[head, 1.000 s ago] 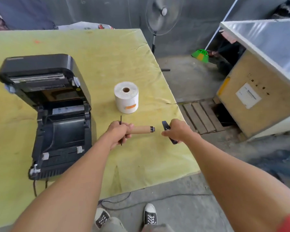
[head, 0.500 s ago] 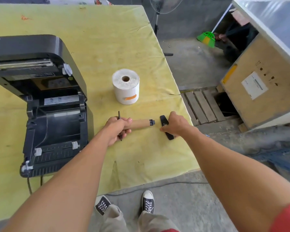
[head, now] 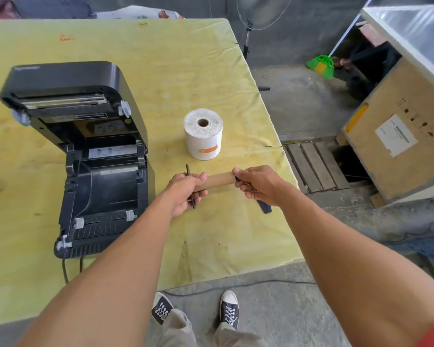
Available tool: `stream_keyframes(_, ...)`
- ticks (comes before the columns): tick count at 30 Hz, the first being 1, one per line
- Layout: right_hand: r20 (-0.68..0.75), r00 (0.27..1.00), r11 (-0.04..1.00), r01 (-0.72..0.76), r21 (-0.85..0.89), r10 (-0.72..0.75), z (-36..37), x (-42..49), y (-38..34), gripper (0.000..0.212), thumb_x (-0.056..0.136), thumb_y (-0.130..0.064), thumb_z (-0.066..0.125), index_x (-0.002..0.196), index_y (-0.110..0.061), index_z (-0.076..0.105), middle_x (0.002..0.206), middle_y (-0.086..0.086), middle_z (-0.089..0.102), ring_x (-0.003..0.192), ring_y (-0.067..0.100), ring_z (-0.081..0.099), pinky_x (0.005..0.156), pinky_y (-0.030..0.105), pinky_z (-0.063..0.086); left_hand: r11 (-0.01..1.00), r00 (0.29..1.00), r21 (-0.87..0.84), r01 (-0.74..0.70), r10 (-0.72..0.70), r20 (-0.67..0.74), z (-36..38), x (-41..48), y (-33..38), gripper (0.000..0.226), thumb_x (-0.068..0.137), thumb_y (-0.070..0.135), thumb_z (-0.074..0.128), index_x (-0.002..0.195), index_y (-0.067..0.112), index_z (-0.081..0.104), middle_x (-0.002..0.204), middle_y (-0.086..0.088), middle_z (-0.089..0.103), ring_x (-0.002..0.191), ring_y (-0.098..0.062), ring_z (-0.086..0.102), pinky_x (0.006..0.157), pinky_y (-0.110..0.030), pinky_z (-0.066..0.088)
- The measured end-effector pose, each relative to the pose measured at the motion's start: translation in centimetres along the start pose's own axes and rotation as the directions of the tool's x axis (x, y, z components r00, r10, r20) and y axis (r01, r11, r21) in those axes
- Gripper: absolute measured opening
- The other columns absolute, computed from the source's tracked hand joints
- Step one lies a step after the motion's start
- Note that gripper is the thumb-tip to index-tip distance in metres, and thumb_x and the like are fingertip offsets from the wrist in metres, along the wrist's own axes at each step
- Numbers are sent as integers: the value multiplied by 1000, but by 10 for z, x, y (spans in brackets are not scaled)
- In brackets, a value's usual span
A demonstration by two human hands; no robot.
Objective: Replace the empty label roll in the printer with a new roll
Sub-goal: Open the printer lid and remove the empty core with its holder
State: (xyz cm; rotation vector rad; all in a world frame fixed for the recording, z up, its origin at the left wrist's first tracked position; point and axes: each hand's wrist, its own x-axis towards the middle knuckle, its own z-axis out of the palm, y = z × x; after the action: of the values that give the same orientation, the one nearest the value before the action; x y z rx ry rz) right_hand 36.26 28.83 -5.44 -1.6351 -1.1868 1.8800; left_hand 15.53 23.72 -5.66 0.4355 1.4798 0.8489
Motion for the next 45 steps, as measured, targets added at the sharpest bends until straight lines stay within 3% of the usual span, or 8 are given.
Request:
stream_keyframes(10,-408,912,986,101,130,-39,-51,-3,-7,18,101,-26,58,108,-12,67,88,5,66,73,15,65,58,29,53,1000,994,-29,3,-6,-107,-23,4,-9,14,90,18,68,99,12,61,105,-11,65,62,-14,62,43,-24,42)
stream_keyframes(16,-126,988,921,38,-387,-94,-30,5,7,17,90,-25,74,98,-12,65,76,9,61,62,18,55,51,28,52,1000,994,-16,-6,4,-108,-19,0,-10,22,90,19,69,107,9,61,106,-11,66,61,-13,62,44,-24,42)
stream_keyframes(20,-65,993,791,41,-610,-101,-8,20,9,22,87,-34,76,91,-14,68,79,12,66,64,22,60,71,41,61,1000,994,-9,-15,13,-112,-22,-4,-6,30,89,20,70,114,8,58,105,-10,66,62,-12,63,44,-22,42)
stream_keyframes(23,-39,987,736,89,-671,-154,-2,27,6,16,88,-36,74,91,-21,71,86,11,71,59,18,64,52,27,53,1000,991,6,-2,2,-130,-30,-6,-7,30,89,21,70,114,10,57,108,-10,66,64,-11,62,46,-23,43)
stream_keyframes(30,-102,978,862,108,-495,-181,3,27,-7,46,88,-50,71,112,-11,66,94,13,70,78,27,71,69,38,63,1000,991,-10,27,-28,-129,-36,-6,-11,28,90,21,69,113,11,58,111,-11,65,65,-11,62,46,-22,43)
stream_keyframes(34,141,987,982,-58,-178,84,9,15,-18,65,76,-64,74,113,-11,68,96,13,74,73,22,71,61,29,59,1000,995,-15,18,-20,-99,-23,-8,-4,29,90,20,68,115,8,59,108,-10,65,63,-12,62,44,-22,41)
stream_keyframes(37,243,967,992,-57,-110,82,17,15,-18,51,80,-44,81,112,-6,68,84,10,76,67,16,69,59,25,58,1000,997,-1,12,-12,-75,-9,-9,1,26,91,21,67,112,7,59,100,-10,66,61,-13,62,44,-23,40)
stream_keyframes(45,-155,988,1000,15,-1,-15,6,14,-12,22,79,-25,64,94,-9,68,76,7,59,58,17,59,57,30,57,998,987,-59,18,-27,-161,-9,-13,2,28,98,9,41,115,-6,58,87,-16,54,59,-20,48,41,-26,43)
